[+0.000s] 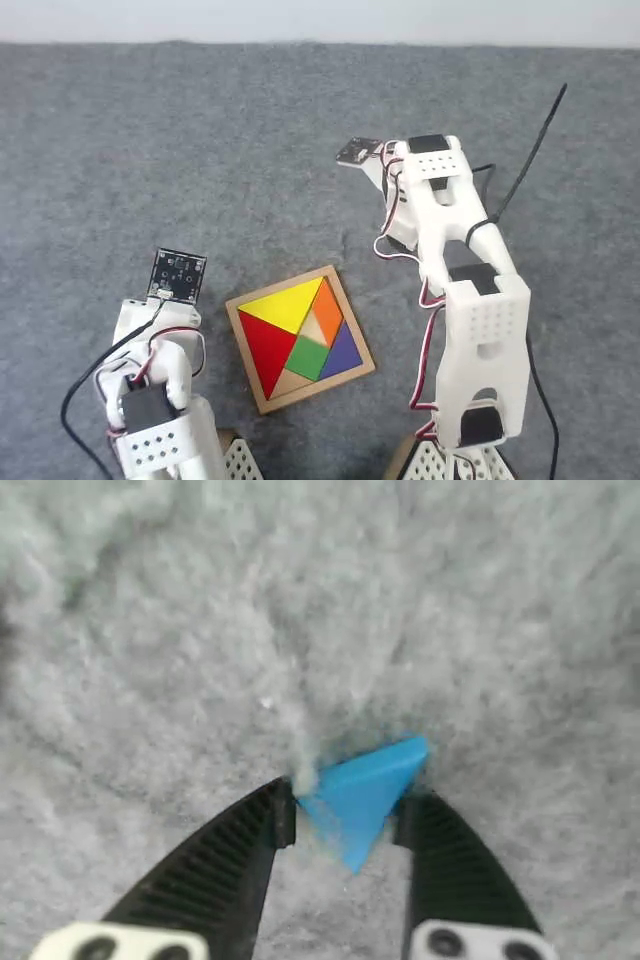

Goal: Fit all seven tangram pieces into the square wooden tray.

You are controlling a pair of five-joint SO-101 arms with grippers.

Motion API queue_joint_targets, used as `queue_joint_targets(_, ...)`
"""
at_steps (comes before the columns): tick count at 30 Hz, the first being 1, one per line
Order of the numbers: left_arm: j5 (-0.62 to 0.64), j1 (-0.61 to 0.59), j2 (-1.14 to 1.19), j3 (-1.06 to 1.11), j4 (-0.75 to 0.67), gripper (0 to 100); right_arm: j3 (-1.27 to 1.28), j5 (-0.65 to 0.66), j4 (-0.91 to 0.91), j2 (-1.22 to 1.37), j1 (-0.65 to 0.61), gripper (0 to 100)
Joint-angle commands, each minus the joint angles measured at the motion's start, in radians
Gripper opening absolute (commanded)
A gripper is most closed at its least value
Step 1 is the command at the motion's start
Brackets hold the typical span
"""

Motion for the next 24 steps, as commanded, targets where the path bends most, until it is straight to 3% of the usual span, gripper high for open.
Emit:
queue_joint_targets(1,-0.008,-0.006,-0.020,-0.013,0.005,6,0.000,0.009,0.018,0.004,-0.004,8.4)
queue_joint_targets(7,-0.008,-0.006,-0.020,-0.013,0.005,6,-0.023,0.009,0.025,0.004,-0.002,7.6)
queue_joint_targets(24,-0.015,-0.006,-0.020,-0.013,0.006,6,-0.374,0.008,0.361,0.002,-0.005,0.6)
